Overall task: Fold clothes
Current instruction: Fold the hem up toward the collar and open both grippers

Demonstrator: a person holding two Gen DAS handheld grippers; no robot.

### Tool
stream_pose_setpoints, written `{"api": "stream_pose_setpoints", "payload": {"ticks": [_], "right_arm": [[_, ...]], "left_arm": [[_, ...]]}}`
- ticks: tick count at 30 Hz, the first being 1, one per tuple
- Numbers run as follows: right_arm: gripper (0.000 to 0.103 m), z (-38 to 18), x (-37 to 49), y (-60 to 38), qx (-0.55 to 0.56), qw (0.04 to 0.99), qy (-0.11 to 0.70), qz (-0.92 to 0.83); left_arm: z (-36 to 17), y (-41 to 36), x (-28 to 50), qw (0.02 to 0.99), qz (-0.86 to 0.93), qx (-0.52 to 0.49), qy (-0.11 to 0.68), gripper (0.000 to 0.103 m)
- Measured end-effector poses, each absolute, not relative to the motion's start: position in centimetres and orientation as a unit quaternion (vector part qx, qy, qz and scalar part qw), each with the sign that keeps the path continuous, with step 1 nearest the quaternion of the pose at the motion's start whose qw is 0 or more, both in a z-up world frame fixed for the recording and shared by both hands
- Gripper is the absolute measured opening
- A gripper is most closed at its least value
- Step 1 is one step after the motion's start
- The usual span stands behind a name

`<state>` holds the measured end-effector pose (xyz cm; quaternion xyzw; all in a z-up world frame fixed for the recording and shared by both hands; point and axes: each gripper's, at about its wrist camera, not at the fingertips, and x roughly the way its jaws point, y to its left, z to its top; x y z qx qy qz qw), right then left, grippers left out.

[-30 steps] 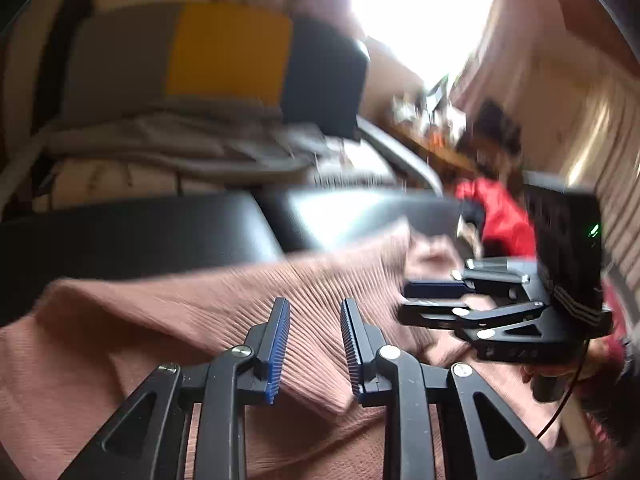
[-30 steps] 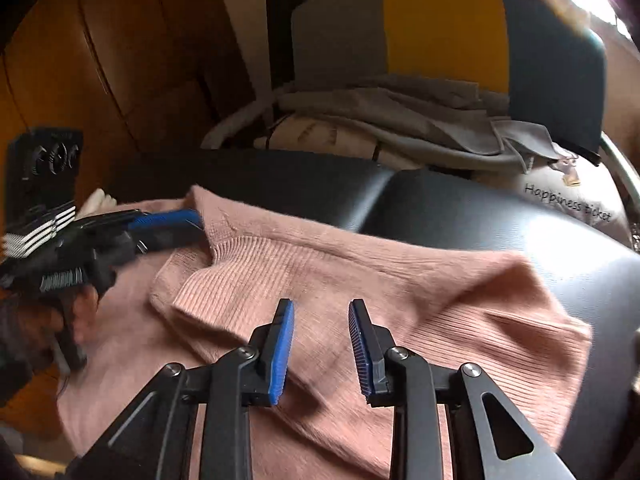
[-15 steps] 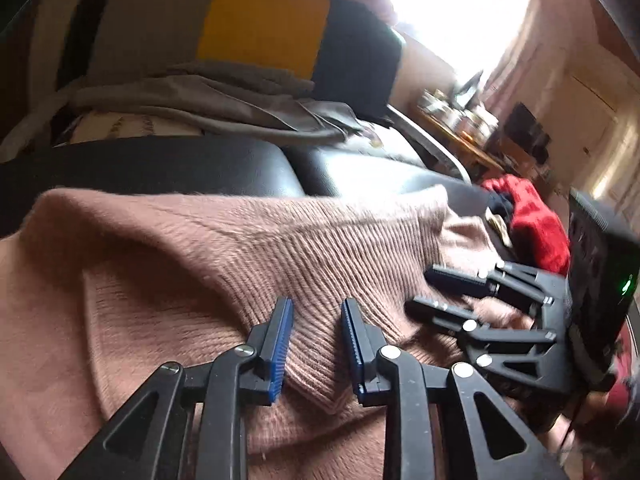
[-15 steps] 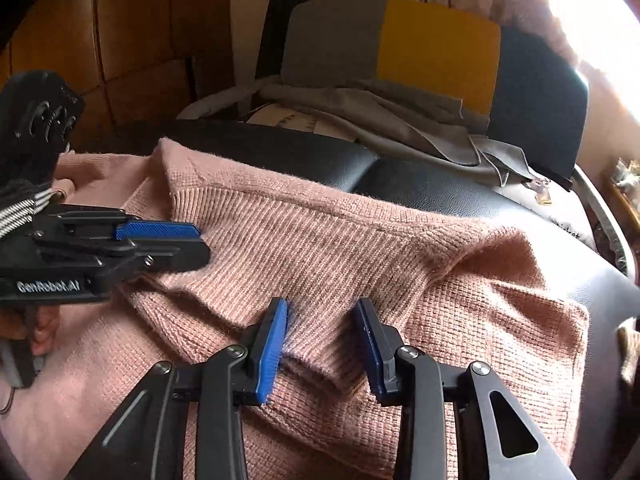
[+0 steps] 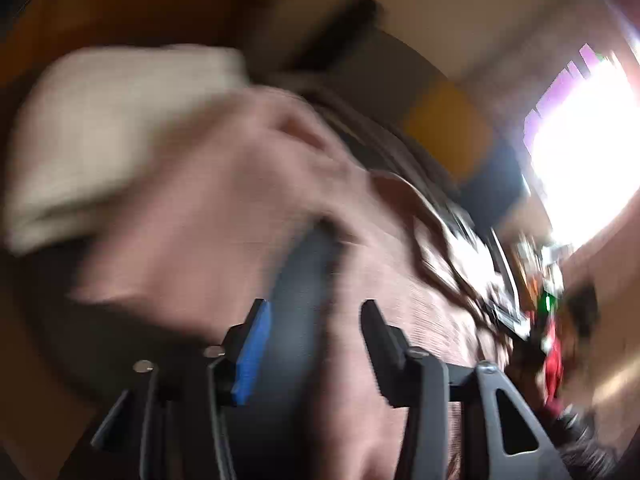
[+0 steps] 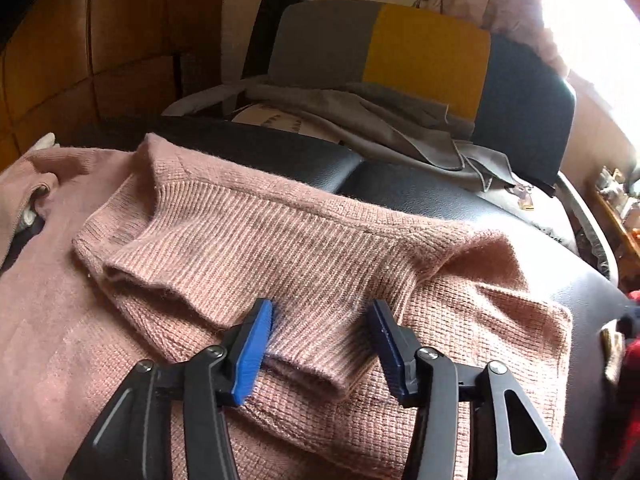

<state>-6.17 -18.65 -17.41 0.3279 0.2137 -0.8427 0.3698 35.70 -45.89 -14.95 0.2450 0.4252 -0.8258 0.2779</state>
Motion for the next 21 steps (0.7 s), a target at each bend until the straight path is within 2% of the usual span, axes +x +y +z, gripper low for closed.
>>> {"api": "stream_pose_setpoints", "payload": {"ticks": [3, 4, 5, 6, 10, 16, 18, 19, 20, 21], "right_arm": [[0.063, -17.4, -6.3, -18.6, 0.328, 0.359, 0.215, -0.847], [0.069, -17.4, -6.5, -18.5, 0.331, 0.35, 0.214, -0.85], [0.082, -17.5, -6.7, -18.4, 0.333, 0.341, 0.213, -0.853], [0.103, -17.6, -7.3, -18.1, 0.342, 0.32, 0.21, -0.858], [0.103, -18.0, -9.2, -16.5, 0.387, 0.328, 0.149, -0.849], [0.103, -18.0, -8.9, -16.5, 0.383, 0.323, 0.162, -0.85], [0.103, -18.0, -8.9, -16.4, 0.384, 0.323, 0.162, -0.85], [0.103, -18.0, -8.9, -16.4, 0.383, 0.323, 0.162, -0.85], [0.103, -18.0, -8.9, -16.3, 0.383, 0.322, 0.162, -0.85], [0.103, -18.0, -9.0, -16.5, 0.384, 0.323, 0.162, -0.85]], "left_arm": [[-15.7, -47.5, 41.4, 0.348, -0.796, 0.194, 0.456, 0.061], [-16.0, -47.8, 41.9, 0.353, -0.794, 0.194, 0.454, 0.063], [-16.3, -48.0, 42.0, 0.356, -0.794, 0.201, 0.45, 0.063], [-16.5, -48.3, 42.1, 0.359, -0.793, 0.208, 0.446, 0.063], [-17.3, -48.9, 41.2, 0.347, -0.801, 0.227, 0.432, 0.063], [-17.4, -49.7, 38.8, 0.354, -0.809, 0.243, 0.401, 0.062], [-17.4, -50.2, 38.0, 0.36, -0.807, 0.247, 0.397, 0.051], [-17.4, -50.5, 37.8, 0.359, -0.804, 0.25, 0.403, 0.029], [-17.6, -50.8, 37.7, 0.349, -0.8, 0.251, 0.419, 0.003], [-17.7, -51.1, 37.8, 0.335, -0.797, 0.246, 0.438, 0.004]]}}
